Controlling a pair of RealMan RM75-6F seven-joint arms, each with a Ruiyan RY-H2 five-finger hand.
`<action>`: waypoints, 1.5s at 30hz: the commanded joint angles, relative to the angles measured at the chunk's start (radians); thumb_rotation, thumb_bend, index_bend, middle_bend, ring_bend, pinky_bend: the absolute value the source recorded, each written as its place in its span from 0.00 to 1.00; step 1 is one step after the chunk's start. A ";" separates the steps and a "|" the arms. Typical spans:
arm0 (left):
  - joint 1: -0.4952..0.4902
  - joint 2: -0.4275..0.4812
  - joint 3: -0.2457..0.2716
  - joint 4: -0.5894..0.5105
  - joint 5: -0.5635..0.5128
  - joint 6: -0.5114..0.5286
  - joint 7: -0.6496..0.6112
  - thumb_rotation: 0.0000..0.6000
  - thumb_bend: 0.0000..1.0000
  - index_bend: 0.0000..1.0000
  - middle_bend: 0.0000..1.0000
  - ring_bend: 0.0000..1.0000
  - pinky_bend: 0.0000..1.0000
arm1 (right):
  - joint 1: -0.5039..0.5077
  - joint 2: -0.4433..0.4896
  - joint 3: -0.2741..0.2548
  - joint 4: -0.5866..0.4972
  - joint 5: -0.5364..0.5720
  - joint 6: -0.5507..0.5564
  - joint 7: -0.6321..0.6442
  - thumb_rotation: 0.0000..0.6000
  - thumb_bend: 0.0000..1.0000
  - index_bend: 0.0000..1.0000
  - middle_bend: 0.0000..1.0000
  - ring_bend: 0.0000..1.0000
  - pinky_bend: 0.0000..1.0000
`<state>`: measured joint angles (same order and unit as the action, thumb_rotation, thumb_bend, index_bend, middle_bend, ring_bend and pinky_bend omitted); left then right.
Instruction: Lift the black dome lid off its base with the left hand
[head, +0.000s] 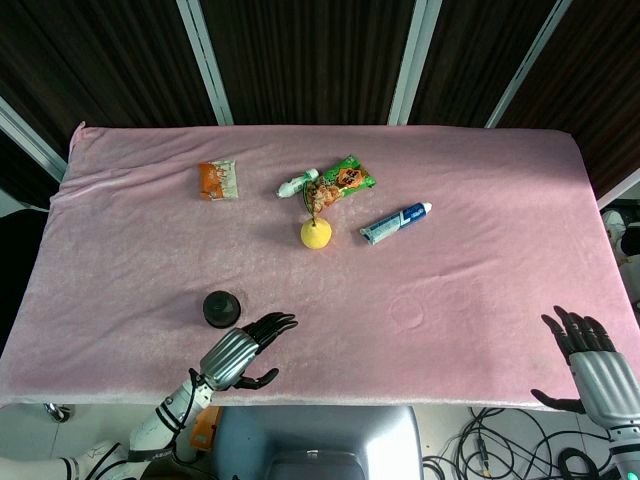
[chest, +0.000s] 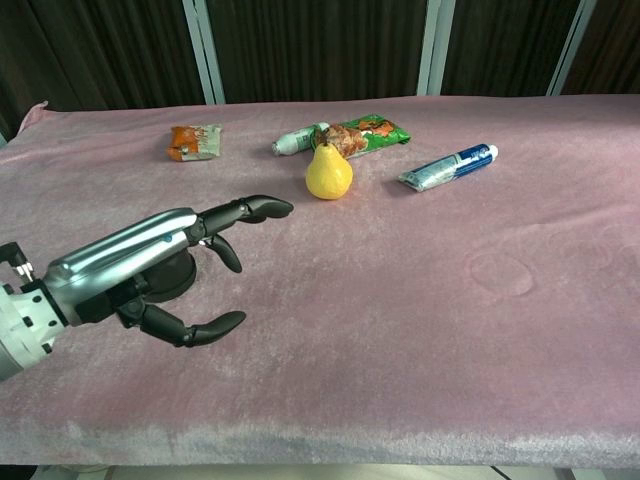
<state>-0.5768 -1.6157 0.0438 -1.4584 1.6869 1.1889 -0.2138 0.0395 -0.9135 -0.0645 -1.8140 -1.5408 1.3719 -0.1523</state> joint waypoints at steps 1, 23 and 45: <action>0.001 -0.001 -0.001 0.003 -0.002 0.002 0.004 1.00 0.37 0.09 0.06 0.06 0.32 | 0.000 0.000 0.000 0.000 -0.001 -0.001 0.000 1.00 0.10 0.00 0.00 0.00 0.18; 0.007 0.029 -0.004 0.001 -0.028 -0.002 0.022 1.00 0.37 0.09 0.06 0.06 0.32 | 0.013 0.005 0.003 -0.003 0.011 -0.028 -0.004 1.00 0.10 0.00 0.00 0.00 0.18; 0.073 0.198 -0.039 0.038 -0.143 0.030 0.159 1.00 0.37 0.08 0.03 0.04 0.29 | 0.019 0.003 0.002 -0.010 0.026 -0.046 -0.022 1.00 0.10 0.00 0.00 0.00 0.18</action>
<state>-0.5141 -1.4230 0.0086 -1.4272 1.5540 1.2086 -0.0735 0.0588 -0.9111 -0.0620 -1.8237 -1.5153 1.3259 -0.1744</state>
